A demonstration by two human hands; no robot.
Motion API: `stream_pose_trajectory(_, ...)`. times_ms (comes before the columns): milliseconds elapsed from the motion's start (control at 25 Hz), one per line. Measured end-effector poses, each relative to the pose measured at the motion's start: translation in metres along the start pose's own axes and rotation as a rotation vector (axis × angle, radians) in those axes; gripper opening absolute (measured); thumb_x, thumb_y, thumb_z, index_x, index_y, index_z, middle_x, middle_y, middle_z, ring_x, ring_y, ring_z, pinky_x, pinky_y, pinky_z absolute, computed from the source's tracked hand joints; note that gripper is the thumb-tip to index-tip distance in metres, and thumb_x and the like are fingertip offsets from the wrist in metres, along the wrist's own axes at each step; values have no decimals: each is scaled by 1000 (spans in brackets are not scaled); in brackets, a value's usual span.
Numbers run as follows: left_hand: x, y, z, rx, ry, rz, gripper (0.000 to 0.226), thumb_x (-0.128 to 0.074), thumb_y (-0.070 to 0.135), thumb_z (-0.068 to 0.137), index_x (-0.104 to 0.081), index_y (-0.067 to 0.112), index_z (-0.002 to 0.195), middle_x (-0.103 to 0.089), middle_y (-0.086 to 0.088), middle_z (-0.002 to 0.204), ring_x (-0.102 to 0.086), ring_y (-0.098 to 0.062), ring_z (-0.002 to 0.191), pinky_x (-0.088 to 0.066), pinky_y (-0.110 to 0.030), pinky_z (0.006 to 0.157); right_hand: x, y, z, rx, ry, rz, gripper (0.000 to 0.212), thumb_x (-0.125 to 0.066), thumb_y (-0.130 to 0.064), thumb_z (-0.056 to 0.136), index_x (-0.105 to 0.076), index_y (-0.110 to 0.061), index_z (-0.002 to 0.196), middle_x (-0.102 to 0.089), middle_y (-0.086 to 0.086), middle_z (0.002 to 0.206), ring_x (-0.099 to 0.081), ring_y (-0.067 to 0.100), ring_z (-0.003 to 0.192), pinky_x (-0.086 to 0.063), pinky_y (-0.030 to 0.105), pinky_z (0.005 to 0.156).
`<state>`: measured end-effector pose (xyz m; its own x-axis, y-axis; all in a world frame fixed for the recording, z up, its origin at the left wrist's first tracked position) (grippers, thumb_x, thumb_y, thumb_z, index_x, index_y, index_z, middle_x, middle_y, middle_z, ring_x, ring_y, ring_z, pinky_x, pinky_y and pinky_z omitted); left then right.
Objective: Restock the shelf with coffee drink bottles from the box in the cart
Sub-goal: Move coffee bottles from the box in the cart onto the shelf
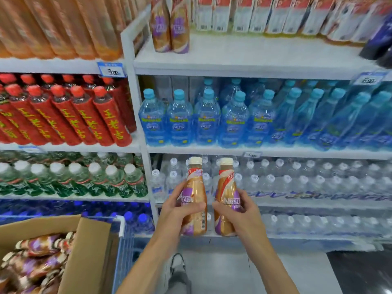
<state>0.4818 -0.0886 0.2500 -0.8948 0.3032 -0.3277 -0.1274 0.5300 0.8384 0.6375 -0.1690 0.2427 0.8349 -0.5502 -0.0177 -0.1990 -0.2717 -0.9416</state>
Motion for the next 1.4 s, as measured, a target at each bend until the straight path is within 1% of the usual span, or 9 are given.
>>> stream_pose_trajectory(320,17,98,94,-134,-81,-72,78,-82,11,57,-61,24,132,-73,-10,115,-73,-29,99,-58,-42,79,-63,-91,90,152,-38,13,32,-85,-17,77,-67,-18,104,-75,-1,84,-70,11,73,-53,20,64)
stream_pose_trajectory(560,18,200,137,-340,-178,-71,60,-70,6,66,-66,18,125,-76,-10,106,-74,-22,89,-58,-30,68,-111,-170,136,240,-72,79,46,-91,-30,68,-69,-19,106,-75,12,99,-72,21,87,-60,44,83)
stream_pose_trajectory(640,13,241,141,-479,-192,-7,58,-74,6,68,-68,22,123,-76,-9,108,-73,-22,93,-58,-29,73,-122,-204,149,329,-88,68,48,-91,-28,68,-68,-19,109,-76,9,99,-72,20,89,-59,37,81)
stream_pose_trajectory(760,4,294,153,-685,-142,103,70,-83,9,72,-58,21,136,-75,-3,114,-73,-20,100,-59,-30,82,-137,-255,172,468,-83,35,45,-86,-22,74,-64,-17,113,-76,2,96,-73,14,86,-57,24,70)
stream_pose_trajectory(840,-3,320,165,-777,-73,138,70,-79,10,73,-55,19,138,-75,0,112,-74,-16,97,-59,-26,79,-148,-282,190,565,-47,-11,46,-87,-19,76,-61,-22,114,-76,-3,100,-73,9,89,-58,22,73)
stream_pose_trajectory(1000,-11,346,194,-852,-3,208,71,-79,-2,79,-50,19,141,-69,5,116,-72,-1,90,-55,-14,71,-168,-307,226,702,38,-87,59,-89,-23,75,-55,-27,123,-70,-10,112,-70,4,100,-58,30,90)
stream_pose_trajectory(1120,-13,348,214,-892,32,284,72,-82,0,78,-51,20,140,-64,4,124,-68,5,98,-53,-11,75,-173,-307,249,709,73,-108,63,-89,-24,74,-52,-27,126,-68,-14,111,-68,2,100,-57,30,90)
stream_pose_trajectory(1240,-10,344,229,-914,53,308,68,-83,1,77,-53,27,132,-63,9,124,-66,4,103,-53,-12,78,-174,-301,264,710,80,-105,63,-89,-23,74,-52,-25,125,-67,-15,110,-67,-1,98,-57,26,88)
stream_pose_trajectory(1400,-9,338,240,-939,48,282,71,-84,3,77,-51,24,137,-62,6,131,-66,-6,111,-55,-20,86,-174,-296,274,740,91,-105,67,-90,-26,74,-52,-23,128,-67,-14,115,-67,0,103,-57,31,93)
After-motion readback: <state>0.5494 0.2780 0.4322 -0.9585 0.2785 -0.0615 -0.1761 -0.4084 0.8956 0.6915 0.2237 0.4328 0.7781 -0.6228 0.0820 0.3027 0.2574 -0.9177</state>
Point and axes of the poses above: each hand's wrist, its own z-axis towards the middle knuckle, its own x-axis out of the back of the hand, y = z × x, the point moved 2 cm from there along z, towards the middle knuckle
